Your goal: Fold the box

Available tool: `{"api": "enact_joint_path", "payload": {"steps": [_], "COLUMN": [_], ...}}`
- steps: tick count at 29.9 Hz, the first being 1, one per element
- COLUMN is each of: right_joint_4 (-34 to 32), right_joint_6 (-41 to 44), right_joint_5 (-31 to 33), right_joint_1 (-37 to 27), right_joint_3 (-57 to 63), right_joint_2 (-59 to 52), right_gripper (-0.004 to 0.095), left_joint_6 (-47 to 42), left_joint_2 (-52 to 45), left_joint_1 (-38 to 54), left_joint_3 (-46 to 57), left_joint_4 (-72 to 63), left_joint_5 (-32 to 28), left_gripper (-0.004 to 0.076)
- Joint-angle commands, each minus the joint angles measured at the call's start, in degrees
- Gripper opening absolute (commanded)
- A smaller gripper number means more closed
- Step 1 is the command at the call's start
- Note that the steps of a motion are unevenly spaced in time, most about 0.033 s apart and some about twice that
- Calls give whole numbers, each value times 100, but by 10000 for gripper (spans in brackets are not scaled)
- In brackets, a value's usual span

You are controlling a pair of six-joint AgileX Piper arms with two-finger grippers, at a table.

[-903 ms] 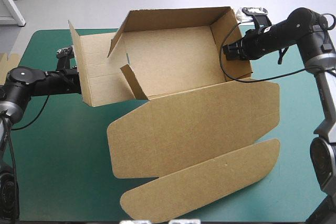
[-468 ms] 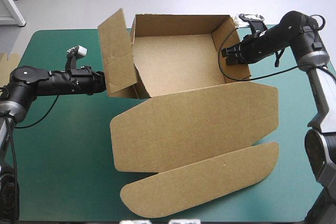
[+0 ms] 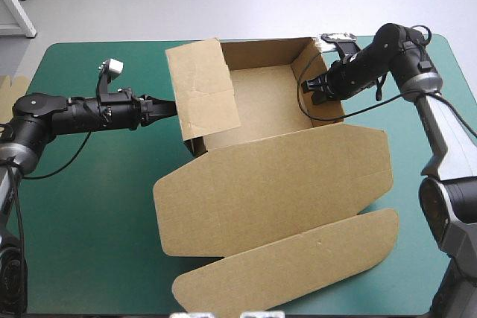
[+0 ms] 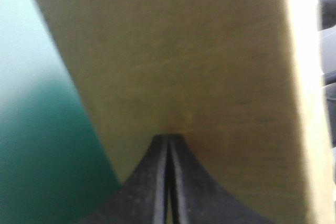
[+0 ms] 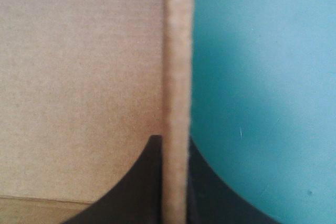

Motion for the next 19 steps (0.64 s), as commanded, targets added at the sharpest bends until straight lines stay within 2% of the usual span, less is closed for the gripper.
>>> {"api": "enact_joint_path", "payload": {"steps": [1, 14, 16, 19], "right_joint_4": [183, 229, 239, 251], "right_joint_6": [56, 56, 56, 56], "right_joint_5": [-46, -11, -11, -11], "right_joint_1": [17, 17, 17, 17], "right_joint_3": [-140, -140, -140, -140], "right_joint_2": [-292, -292, -292, -292], "right_gripper": [-15, -15, -15, -15], "left_joint_6": [147, 147, 189, 189], "left_joint_2": [-251, -241, -241, -241], "left_joint_1": [-33, -33, -33, -33], "left_joint_3": [-230, -243, -243, -243], "left_joint_4": [-727, -779, -779, -816], "left_joint_5": [214, 235, 222, 222], "left_gripper": [-10, -7, 22, 121]}}
